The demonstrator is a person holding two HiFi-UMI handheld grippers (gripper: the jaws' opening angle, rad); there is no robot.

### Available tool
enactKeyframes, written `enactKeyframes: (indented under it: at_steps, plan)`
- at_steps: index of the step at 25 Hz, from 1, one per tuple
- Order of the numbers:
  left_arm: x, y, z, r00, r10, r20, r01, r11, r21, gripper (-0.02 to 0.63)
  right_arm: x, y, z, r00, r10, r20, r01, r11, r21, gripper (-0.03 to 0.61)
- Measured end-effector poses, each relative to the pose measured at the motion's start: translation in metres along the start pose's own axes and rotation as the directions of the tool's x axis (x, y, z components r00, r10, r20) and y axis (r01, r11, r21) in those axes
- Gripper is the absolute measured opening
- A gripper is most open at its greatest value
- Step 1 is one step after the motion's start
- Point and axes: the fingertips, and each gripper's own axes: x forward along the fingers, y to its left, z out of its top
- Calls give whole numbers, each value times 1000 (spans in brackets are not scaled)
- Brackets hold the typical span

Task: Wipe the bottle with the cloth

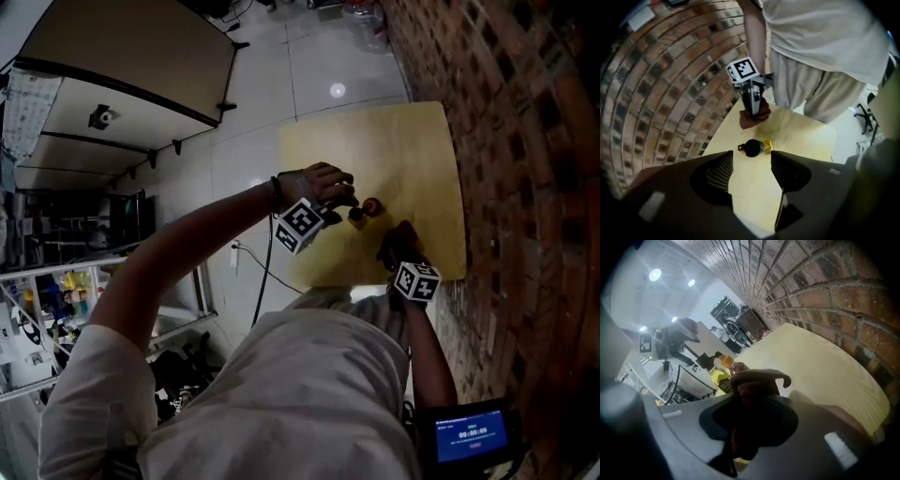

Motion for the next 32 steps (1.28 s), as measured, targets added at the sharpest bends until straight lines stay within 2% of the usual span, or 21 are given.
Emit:
enactKeyframes:
  at_steps: [1,3,6,10,12,14,16,19,21,22,23,25,28,32]
  plan:
    - [5,-4,-5,999,-38,-6,38,998,51,275,1,0,0,1000,-1,2,1,1000,2,86]
    - [16,-4,-11,997,-76,-14,77,992,102,275,0,-1,-2,1000,-3,3,2,1000,6,86]
    - [31,1,-6,995,-99,8,97,987,129,275,-1,-7,-6,1000,-12,7,12,1000,21,86]
    - [47,-9,0,987,-159,11,153,966,207,275,-3,-14,-13,999,-28,17,28,999,46,86]
    - [55,-11,-1,986,-166,11,160,966,205,260,-4,-19,-16,999,-37,19,36,998,58,86]
    - [59,-9,0,987,-156,23,150,975,165,215,-5,-21,-17,999,-43,19,42,997,66,86]
    - [59,-7,1,988,-152,33,148,984,97,205,-5,-21,-15,999,-45,21,44,997,63,86]
    - [59,-5,4,992,-127,26,129,990,-57,199,-6,-17,-13,999,-37,27,35,998,52,86]
    - [59,-2,7,995,-96,10,96,979,-178,196,-7,-14,-11,999,-25,32,24,999,45,86]
    - [59,0,8,997,-80,1,77,966,-247,196,-7,-11,-9,999,-17,36,15,999,41,86]
    - [59,2,9,998,-63,-8,57,945,-321,195,-8,-7,-6,999,-6,43,4,999,37,86]
    - [59,8,11,999,-32,-34,12,880,-474,195,-9,3,1,998,24,62,-26,999,20,86]
    - [59,18,13,996,-1,-87,-57,746,-664,192,-16,27,22,989,92,119,-90,996,-21,86]
    - [59,22,20,990,2,-144,-120,572,-811,192,-25,65,48,966,186,181,-174,982,-79,86]
